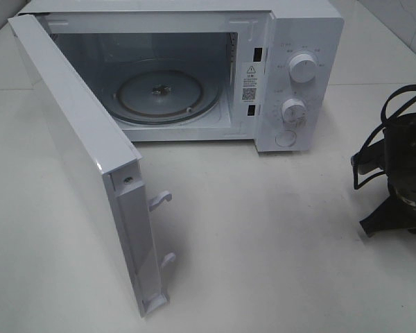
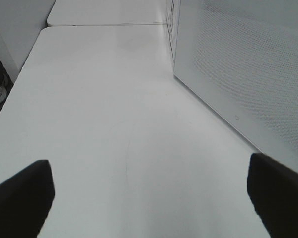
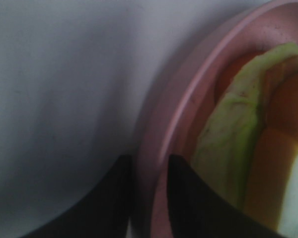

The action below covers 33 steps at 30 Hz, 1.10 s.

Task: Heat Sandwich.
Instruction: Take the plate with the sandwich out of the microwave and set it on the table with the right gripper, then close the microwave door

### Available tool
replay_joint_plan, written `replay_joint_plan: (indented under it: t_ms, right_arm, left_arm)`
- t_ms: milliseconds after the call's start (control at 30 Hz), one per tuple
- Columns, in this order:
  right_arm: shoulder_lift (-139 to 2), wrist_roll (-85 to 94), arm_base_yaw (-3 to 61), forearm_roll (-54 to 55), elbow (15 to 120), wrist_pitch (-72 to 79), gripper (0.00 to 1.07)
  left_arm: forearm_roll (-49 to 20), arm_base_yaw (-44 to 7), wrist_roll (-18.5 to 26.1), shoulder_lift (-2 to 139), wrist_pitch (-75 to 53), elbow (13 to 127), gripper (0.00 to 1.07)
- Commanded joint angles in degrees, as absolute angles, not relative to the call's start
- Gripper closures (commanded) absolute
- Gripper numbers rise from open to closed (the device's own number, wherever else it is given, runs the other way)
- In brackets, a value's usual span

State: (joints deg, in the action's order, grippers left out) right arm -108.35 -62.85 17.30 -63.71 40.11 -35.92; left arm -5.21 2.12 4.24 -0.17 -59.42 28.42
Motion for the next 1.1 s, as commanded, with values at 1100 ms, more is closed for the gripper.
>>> replay_joint_plan:
  t_ms: [1100]
  right_arm:
    - [-68.3,-20.5,17.4,-20.8,40.2,-44.1,0.31]
  left_arm:
    - [-5.3,2.2,4.0,-1.8,-58.9,28.2,0.05]
